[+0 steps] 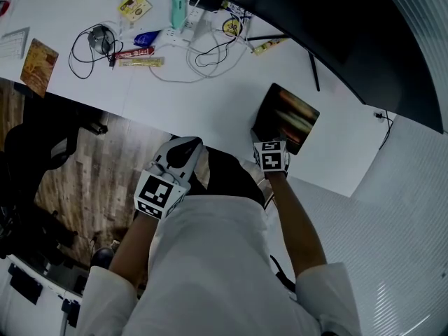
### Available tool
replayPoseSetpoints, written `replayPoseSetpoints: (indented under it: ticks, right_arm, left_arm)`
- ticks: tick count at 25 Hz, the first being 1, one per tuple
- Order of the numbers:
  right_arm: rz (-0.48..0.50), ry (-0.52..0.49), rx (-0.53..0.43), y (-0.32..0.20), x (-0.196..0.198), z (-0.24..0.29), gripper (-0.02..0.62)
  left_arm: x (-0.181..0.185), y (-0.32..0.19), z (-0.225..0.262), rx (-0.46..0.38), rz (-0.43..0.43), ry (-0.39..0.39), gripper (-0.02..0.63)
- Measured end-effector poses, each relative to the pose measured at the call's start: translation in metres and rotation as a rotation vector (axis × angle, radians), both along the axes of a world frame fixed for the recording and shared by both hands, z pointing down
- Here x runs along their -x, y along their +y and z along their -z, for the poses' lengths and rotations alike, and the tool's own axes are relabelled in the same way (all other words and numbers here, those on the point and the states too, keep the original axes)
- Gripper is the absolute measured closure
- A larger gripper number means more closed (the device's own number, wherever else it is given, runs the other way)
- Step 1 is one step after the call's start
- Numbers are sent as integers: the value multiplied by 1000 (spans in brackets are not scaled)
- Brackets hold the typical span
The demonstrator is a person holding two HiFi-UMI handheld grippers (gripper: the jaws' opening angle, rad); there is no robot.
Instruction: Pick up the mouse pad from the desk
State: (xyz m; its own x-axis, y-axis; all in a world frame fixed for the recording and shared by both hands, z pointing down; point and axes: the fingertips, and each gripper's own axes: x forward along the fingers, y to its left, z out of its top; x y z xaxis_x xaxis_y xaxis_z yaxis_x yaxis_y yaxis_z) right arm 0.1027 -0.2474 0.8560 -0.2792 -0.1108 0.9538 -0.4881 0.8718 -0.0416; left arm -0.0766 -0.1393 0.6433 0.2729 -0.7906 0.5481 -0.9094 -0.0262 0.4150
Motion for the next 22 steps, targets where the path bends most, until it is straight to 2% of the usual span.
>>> replayPoseSetpoints:
  ticks: [5,6,8,15,22]
  right_arm:
    - [-9,-9,-5,-6,-2,3,374]
    - [-18,-8,-11,-10,-4,4,405]
    - [-34,-9,-23,-20,-10,4,537]
    - [5,-51,65,-26,-14,2,543]
    - [21,-153,38,-40,-22,37,546]
  left_arm:
    - [-6,-2,0,1,-8,-3,590]
    - [-7,-3,1,1,-9,-5,591]
    - [-10,-5,2,-1,-11,-9,591]
    - [-27,-18,13,-24,-20,-39,589]
    - [-43,-30,32,-59,-2,-88,590]
